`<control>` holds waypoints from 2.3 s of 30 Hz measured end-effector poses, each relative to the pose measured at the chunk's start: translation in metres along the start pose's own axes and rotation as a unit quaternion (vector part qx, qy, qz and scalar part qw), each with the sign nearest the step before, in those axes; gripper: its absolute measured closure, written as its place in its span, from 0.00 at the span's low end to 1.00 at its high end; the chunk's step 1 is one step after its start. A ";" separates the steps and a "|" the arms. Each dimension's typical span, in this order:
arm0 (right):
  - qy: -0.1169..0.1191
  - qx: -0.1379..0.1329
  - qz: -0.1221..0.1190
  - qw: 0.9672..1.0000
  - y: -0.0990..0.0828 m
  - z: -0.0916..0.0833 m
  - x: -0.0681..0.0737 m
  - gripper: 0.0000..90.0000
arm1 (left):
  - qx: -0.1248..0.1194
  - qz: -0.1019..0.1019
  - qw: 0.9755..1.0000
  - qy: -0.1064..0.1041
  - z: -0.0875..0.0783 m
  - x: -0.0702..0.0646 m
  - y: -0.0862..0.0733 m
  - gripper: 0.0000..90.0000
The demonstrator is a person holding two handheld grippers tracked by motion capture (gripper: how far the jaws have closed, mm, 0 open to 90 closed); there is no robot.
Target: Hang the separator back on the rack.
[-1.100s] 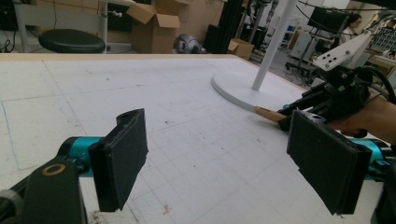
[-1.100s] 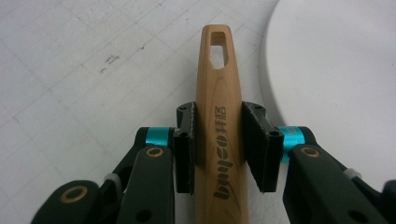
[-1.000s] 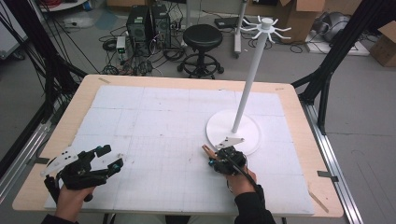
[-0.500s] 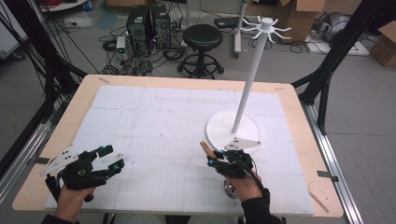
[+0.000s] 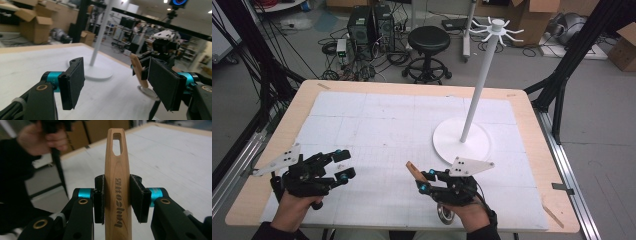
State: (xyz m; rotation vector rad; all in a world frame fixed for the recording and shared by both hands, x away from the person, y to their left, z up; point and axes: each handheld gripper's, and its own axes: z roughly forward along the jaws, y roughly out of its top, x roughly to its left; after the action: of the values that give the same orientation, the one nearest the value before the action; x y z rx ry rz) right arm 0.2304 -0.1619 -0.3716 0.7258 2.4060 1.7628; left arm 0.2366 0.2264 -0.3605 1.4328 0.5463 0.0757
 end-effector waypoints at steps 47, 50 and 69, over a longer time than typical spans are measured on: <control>0.177 -0.086 -0.014 0.980 0.011 0.030 0.038 0.74 | 0.034 0.002 0.986 -0.165 0.059 -0.047 0.002 0.78; 0.184 -0.091 -0.006 0.979 0.011 0.030 0.037 0.74 | 0.040 -0.003 0.988 -0.152 0.060 -0.052 0.006 0.79; 0.143 -0.072 -0.008 0.987 0.011 0.030 0.039 0.46 | 0.040 0.049 0.995 -0.075 0.045 -0.064 0.028 0.79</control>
State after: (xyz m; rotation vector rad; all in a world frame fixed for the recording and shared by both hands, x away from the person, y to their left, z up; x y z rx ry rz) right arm 0.2096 -0.1172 -0.3628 0.4651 2.4067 2.1366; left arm 0.2056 0.1660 -0.3126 1.5303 0.3586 0.0243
